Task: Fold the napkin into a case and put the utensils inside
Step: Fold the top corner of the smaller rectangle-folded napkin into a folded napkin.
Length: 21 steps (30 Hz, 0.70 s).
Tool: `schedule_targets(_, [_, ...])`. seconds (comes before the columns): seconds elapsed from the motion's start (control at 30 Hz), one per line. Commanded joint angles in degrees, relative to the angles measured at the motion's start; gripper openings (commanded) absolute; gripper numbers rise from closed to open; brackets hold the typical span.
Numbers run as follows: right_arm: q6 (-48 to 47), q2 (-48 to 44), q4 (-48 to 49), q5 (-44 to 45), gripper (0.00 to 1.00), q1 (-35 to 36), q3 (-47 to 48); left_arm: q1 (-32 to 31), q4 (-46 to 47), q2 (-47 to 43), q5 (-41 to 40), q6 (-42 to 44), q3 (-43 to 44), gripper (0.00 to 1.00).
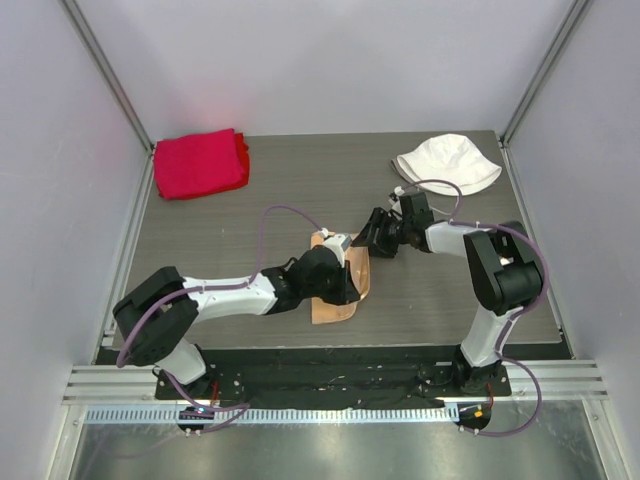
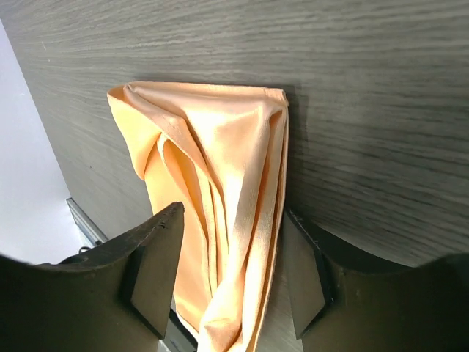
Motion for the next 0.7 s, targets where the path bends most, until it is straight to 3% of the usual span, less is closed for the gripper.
schedule_targets(0.0, [-3.21,-0.11,-0.47,0.60,0.61,0.23,-0.32,-0.05,3.63,-1.84,2.25,-1.17,0.01,0.02])
schedule_targets(0.23, [-3.30,5.52,0.07,2.97,0.50,-0.64,5.22,-0.05,1.44,-3.69,2.08,-0.47,0.10,0.01])
schedule_targets(0.47, [-4.26,6.85,-2.29,4.63,0.13,-1.53,8.04,-0.14,3.54,-2.90,3.92,-0.91,-0.34,0.00])
schedule_targets(0.67, [-11.03,2.28,-13.18,13.94,0.05,-1.53,11.03,-0.67,4.51,-1.41,2.44,-1.61,-0.34,0.00])
